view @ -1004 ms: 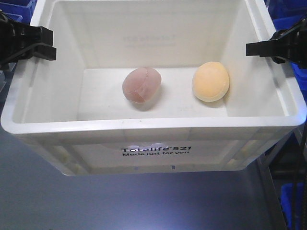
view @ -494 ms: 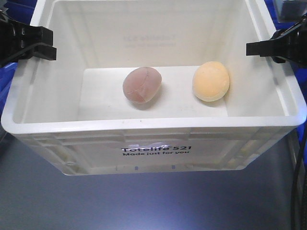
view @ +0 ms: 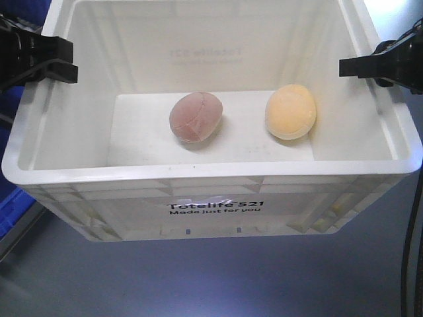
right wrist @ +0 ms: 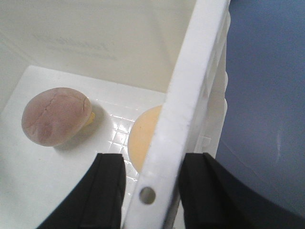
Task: Place moving items into box and shelve
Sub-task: 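Hold the crate rims with both grippers while the base drives on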
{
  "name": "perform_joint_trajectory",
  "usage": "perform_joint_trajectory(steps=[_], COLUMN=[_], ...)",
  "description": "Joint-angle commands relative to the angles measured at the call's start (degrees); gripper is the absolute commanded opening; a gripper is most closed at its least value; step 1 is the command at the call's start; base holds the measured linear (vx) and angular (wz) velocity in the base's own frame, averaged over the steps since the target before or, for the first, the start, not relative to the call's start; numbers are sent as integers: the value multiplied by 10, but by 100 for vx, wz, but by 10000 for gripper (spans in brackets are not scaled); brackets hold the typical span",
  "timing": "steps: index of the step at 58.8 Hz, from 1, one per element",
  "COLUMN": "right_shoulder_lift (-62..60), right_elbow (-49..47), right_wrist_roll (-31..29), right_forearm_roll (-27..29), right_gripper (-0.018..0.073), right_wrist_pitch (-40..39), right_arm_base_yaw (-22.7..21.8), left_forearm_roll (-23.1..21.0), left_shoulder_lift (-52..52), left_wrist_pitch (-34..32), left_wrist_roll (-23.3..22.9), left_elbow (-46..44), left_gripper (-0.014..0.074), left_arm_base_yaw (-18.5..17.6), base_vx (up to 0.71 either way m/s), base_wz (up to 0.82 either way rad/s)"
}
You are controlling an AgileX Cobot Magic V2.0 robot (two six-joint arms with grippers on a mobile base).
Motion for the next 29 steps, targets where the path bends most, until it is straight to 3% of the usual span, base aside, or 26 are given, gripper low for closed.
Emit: perform_joint_trajectory(steps=[1, 29], right_shoulder_lift=[-23, -23], right_elbow=[-29, -29], right_wrist_roll=[-24, -24], right_forearm_roll=[63, 63], right_gripper=[-6, -6], right_wrist_pitch=[-27, -27], right_arm_base_yaw=[3, 3], left_forearm_roll=[-37, -37], left_shoulder_lift=[-17, -17], left_wrist_pitch=[-83, -83], left_wrist_roll=[6, 6], left_elbow=[-29, -29], left_gripper=[-6, -6], left_arm_base_yaw=[-4, -4], base_vx=[21, 19], base_wz=[61, 66])
